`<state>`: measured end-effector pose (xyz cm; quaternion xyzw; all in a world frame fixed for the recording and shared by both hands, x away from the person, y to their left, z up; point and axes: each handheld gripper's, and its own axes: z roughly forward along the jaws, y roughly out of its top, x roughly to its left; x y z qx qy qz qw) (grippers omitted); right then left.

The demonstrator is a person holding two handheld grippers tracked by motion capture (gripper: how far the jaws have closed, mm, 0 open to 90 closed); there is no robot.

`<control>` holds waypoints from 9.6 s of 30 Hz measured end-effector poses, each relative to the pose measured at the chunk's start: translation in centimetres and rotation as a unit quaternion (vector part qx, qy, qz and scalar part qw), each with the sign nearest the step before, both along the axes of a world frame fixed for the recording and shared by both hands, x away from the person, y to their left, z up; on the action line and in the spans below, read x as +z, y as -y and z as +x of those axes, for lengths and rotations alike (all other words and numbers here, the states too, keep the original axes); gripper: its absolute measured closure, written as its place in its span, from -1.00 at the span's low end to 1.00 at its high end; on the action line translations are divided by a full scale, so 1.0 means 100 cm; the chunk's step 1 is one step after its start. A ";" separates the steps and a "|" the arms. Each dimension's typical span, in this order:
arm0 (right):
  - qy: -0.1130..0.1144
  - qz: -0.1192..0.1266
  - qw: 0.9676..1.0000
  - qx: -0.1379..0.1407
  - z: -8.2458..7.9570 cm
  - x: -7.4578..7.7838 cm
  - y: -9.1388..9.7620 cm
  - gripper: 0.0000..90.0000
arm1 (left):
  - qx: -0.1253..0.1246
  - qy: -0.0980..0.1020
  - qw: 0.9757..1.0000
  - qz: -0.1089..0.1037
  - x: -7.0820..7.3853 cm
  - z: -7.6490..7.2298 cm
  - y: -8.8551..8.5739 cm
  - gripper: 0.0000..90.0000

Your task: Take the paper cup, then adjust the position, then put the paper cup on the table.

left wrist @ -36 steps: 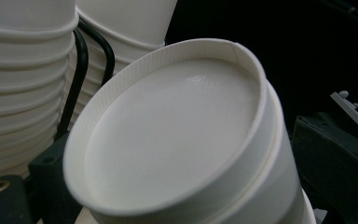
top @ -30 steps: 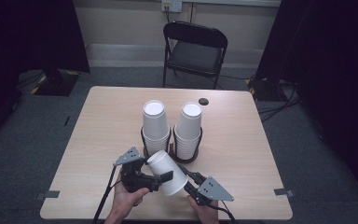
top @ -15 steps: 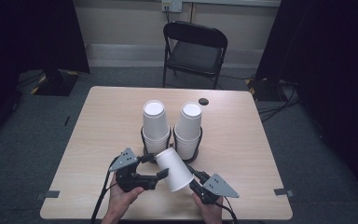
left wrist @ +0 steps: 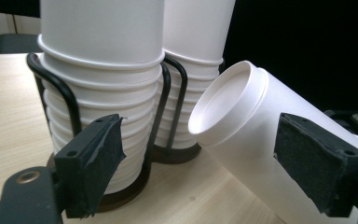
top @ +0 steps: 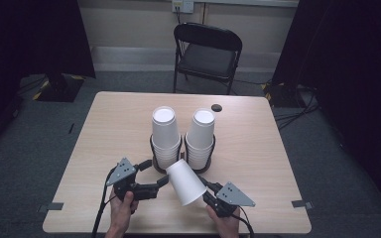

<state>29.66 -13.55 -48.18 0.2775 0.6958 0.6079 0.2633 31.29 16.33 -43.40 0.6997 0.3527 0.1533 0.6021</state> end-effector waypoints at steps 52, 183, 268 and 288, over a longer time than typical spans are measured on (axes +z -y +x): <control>-0.219 -0.188 0.950 0.118 0.048 0.050 -0.008 0.91 | -0.093 0.079 0.975 0.187 -0.014 -0.017 0.012 -0.66; -0.128 0.028 0.991 -0.029 0.027 0.027 0.028 -0.29 | -0.039 0.048 0.995 0.079 -0.013 0.012 -0.017 -0.80; -0.112 0.015 0.988 -0.106 0.016 -0.013 0.051 -0.63 | 0.167 0.019 0.979 0.118 -0.037 0.129 -0.065 -0.81; -0.116 0.017 0.988 -0.105 0.017 -0.013 0.051 -0.63 | 0.166 -0.022 0.976 0.138 -0.053 0.123 -0.067 -0.69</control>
